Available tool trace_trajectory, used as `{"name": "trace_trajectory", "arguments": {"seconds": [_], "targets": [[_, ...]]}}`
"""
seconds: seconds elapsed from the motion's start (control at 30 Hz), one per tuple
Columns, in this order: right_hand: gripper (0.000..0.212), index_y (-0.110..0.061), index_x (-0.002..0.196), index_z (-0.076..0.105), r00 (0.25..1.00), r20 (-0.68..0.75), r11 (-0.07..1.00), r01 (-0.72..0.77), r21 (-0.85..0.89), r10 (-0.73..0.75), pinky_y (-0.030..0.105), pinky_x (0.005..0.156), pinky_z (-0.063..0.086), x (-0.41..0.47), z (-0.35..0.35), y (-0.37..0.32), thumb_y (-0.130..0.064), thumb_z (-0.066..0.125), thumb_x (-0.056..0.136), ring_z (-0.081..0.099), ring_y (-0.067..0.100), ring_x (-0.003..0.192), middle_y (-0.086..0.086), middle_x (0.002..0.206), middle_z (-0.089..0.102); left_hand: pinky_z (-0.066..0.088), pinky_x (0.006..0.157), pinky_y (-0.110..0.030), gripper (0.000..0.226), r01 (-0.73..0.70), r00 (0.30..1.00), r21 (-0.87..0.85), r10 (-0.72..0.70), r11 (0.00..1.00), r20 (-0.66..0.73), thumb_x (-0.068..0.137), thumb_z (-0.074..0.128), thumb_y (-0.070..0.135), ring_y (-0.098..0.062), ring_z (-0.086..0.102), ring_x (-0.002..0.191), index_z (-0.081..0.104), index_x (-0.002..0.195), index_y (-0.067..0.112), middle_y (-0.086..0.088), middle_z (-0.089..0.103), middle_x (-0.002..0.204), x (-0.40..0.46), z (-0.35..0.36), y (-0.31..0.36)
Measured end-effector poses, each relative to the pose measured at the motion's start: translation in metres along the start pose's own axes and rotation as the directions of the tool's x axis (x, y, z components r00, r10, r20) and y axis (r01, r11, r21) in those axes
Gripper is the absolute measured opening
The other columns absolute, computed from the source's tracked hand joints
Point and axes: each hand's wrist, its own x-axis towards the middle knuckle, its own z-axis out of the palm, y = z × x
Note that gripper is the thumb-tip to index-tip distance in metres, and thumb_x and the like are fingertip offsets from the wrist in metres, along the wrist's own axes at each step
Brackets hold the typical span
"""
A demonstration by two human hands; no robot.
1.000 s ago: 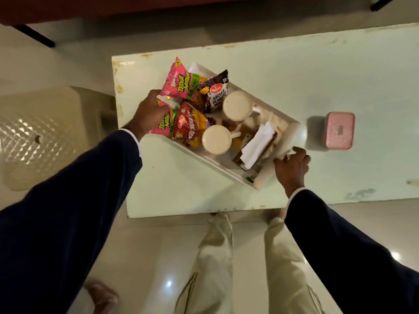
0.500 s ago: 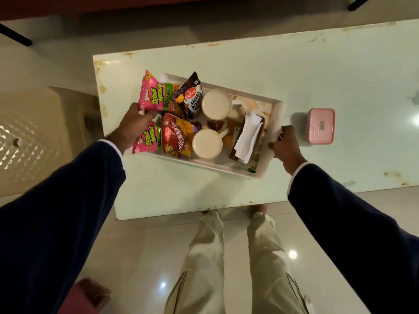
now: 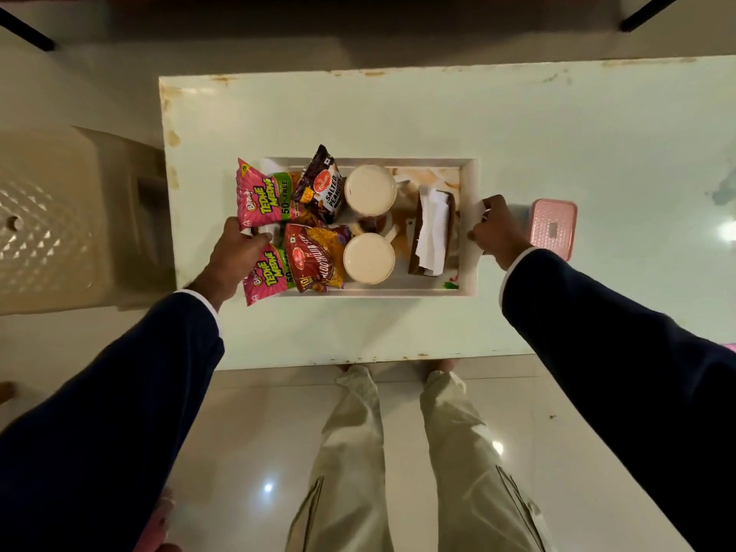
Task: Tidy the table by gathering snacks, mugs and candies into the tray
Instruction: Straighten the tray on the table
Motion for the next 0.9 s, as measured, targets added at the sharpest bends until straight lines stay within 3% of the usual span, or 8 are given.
{"name": "trace_trajectory", "arguments": {"seconds": [0.17,0.23,0.37,0.5,0.57,0.63,0.73,0.9], "targets": [[0.056,-0.006,0.14,0.039,0.996,-0.022,0.981,0.086,-0.173,-0.091,0.042,0.087,0.053,-0.011,-0.003,-0.002,0.002,0.058,0.088,0.06,0.038,0.112,0.022,0.126,0.058,0.056,0.085,-0.043,0.045,-0.033,0.999,-0.007,0.032,0.999,-0.031,0.098,0.06,0.047,-0.031,0.068,0.108,0.049,0.126,0.014,-0.006,0.064,0.117,-0.011,0.004,0.01],[0.055,-0.005,0.14,0.042,0.986,-0.067,0.956,0.127,-0.263,-0.15,0.033,0.084,0.044,-0.022,-0.006,-0.003,0.003,0.057,0.087,0.056,0.038,0.115,0.023,0.131,0.052,0.048,0.101,-0.054,0.059,-0.059,0.972,0.16,0.093,0.985,-0.215,0.098,0.057,0.048,-0.037,0.056,0.127,0.044,0.141,0.009,-0.015,0.053,0.14,-0.021,0.01,0.019],[0.045,-0.006,0.135,0.048,0.948,-0.178,0.949,0.221,-0.227,-0.264,0.043,0.097,0.047,-0.05,-0.021,-0.004,-0.007,0.059,0.092,0.052,0.036,0.121,0.018,0.135,0.047,0.037,0.107,-0.058,0.057,-0.266,0.757,0.46,0.479,0.847,-0.445,0.095,0.052,0.038,-0.034,0.04,0.138,0.042,0.145,0.013,-0.013,0.042,0.149,-0.057,0.031,0.05],[0.052,-0.013,0.131,0.05,0.84,-0.4,0.893,0.197,-0.404,-0.366,0.044,0.091,0.046,-0.066,-0.056,0.018,-0.019,0.066,0.082,0.049,0.037,0.117,0.013,0.13,0.049,0.033,0.11,-0.05,0.048,-0.677,0.52,0.578,0.852,0.457,-0.064,0.092,0.059,0.033,-0.031,0.043,0.138,0.053,0.136,0.016,-0.01,0.045,0.15,-0.084,0.08,0.088],[0.069,-0.015,0.137,0.044,0.853,-0.467,0.923,0.041,-0.383,-0.232,0.048,0.093,0.045,-0.065,-0.071,0.036,-0.037,0.072,0.078,0.046,0.039,0.119,0.012,0.136,0.045,0.031,0.113,-0.058,0.052,-0.756,0.428,0.61,0.883,0.236,0.19,0.09,0.063,0.039,-0.032,0.04,0.14,0.052,0.137,0.02,-0.009,0.043,0.153,-0.096,0.111,0.101],[0.094,-0.017,0.148,0.032,0.914,-0.404,0.94,-0.105,-0.323,-0.036,0.052,0.101,0.042,-0.058,-0.083,0.055,-0.054,0.076,0.074,0.04,0.042,0.128,0.012,0.146,0.036,0.022,0.116,-0.065,0.066,-0.773,0.423,0.627,0.814,0.096,0.397,0.086,0.066,0.05,-0.033,0.031,0.148,0.047,0.142,0.023,-0.007,0.035,0.16,-0.106,0.14,0.107],[0.109,-0.019,0.157,0.013,0.981,-0.186,0.977,-0.086,-0.196,0.05,0.055,0.11,0.04,-0.047,-0.087,0.073,-0.05,0.08,0.076,0.038,0.045,0.136,0.016,0.153,0.03,0.013,0.119,-0.067,0.087,-0.741,0.455,0.67,0.709,-0.035,0.539,0.079,0.068,0.064,-0.034,0.021,0.154,0.04,0.15,0.022,-0.004,0.025,0.167,-0.109,0.167,0.103],[0.103,-0.009,0.153,0.015,0.985,-0.172,0.999,-0.037,-0.01,0.035,0.054,0.104,0.047,-0.036,-0.081,0.071,-0.032,0.081,0.078,0.048,0.043,0.129,0.02,0.145,0.041,0.012,0.118,-0.069,0.098,-0.677,0.578,0.736,0.622,0.004,0.528,0.08,0.065,0.069,-0.035,0.012,0.157,0.028,0.157,0.021,-0.008,0.017,0.169,-0.101,0.17,0.087]]}}
